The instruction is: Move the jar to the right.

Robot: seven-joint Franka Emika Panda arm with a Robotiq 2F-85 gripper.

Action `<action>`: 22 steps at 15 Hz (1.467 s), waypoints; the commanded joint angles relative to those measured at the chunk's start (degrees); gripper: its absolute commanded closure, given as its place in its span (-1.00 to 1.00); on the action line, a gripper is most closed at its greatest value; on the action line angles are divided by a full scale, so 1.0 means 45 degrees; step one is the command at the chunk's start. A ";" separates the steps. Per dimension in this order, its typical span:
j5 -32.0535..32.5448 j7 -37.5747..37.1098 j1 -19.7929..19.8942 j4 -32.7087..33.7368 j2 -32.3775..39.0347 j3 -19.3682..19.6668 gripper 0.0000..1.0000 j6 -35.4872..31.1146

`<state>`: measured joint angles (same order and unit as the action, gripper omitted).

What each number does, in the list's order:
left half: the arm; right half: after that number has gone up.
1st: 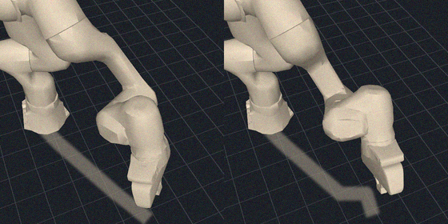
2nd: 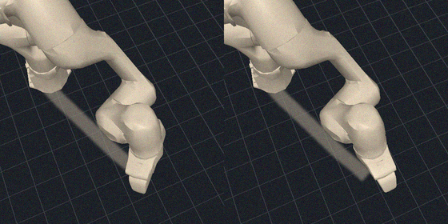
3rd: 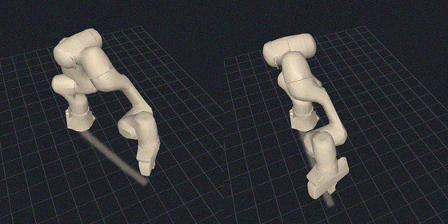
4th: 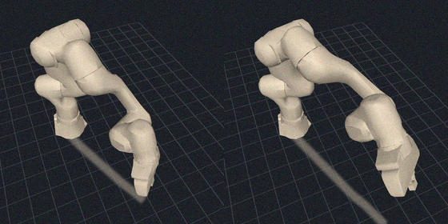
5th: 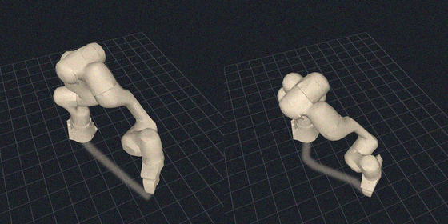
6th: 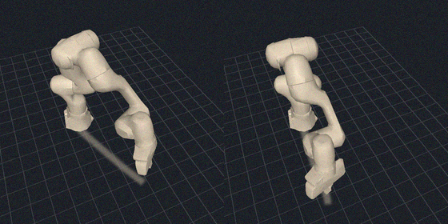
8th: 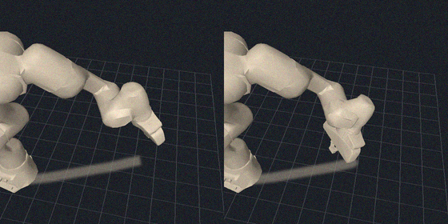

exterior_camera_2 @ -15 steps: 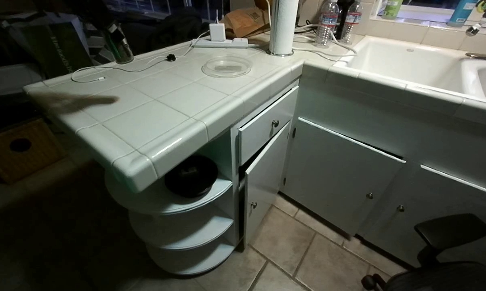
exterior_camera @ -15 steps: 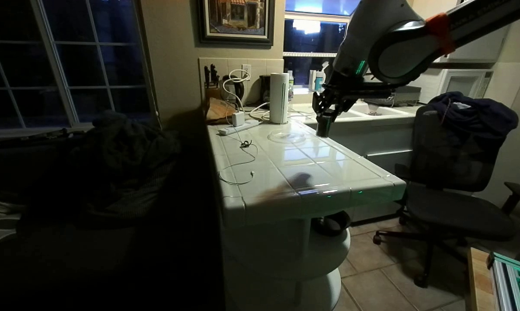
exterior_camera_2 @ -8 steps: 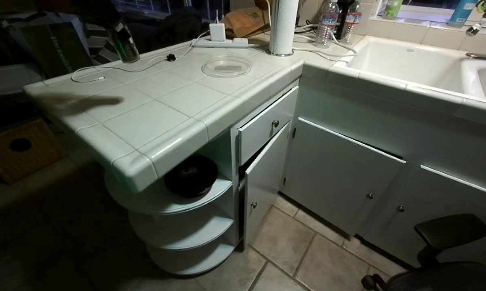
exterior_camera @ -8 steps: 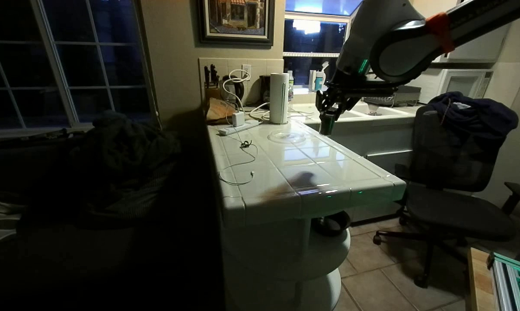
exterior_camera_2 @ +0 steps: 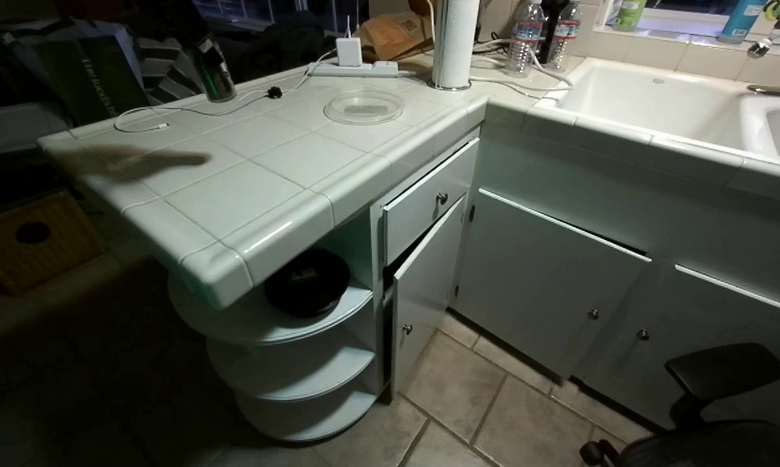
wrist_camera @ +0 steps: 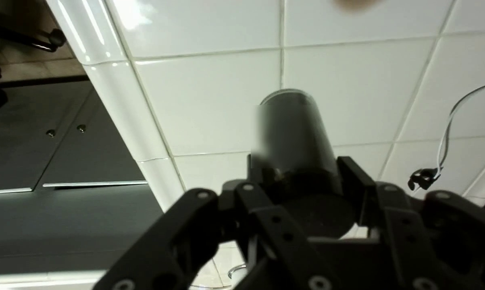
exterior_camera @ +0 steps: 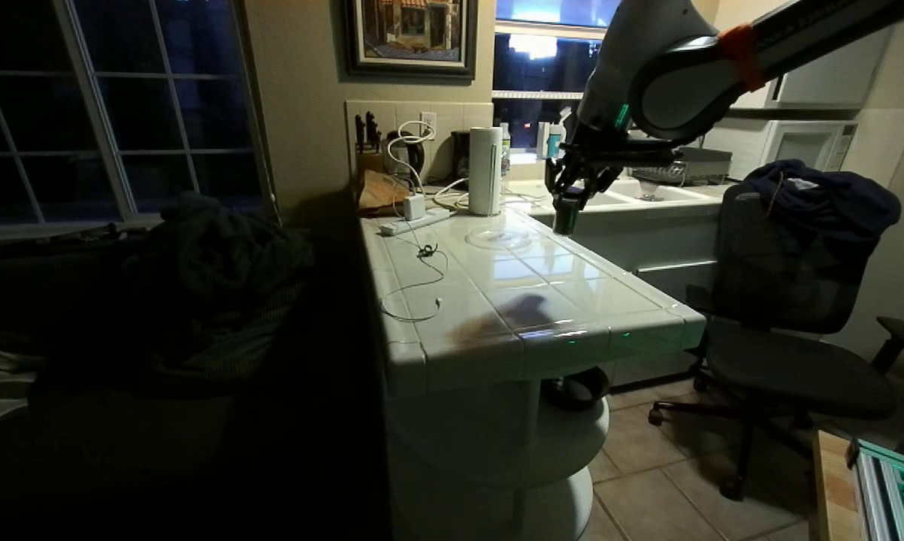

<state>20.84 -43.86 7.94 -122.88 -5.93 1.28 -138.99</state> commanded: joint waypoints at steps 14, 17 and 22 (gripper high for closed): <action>-0.4215 -0.0327 0.0366 0.7713 0.7280 0.2488 0.52 0.1587; -0.4587 -0.0569 0.0463 0.8400 0.8029 0.2751 0.52 0.1521; -0.4829 -0.1012 0.0596 0.9383 0.9086 0.2994 0.52 0.1458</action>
<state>0.80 -46.89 10.37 -85.22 31.50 14.25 -134.41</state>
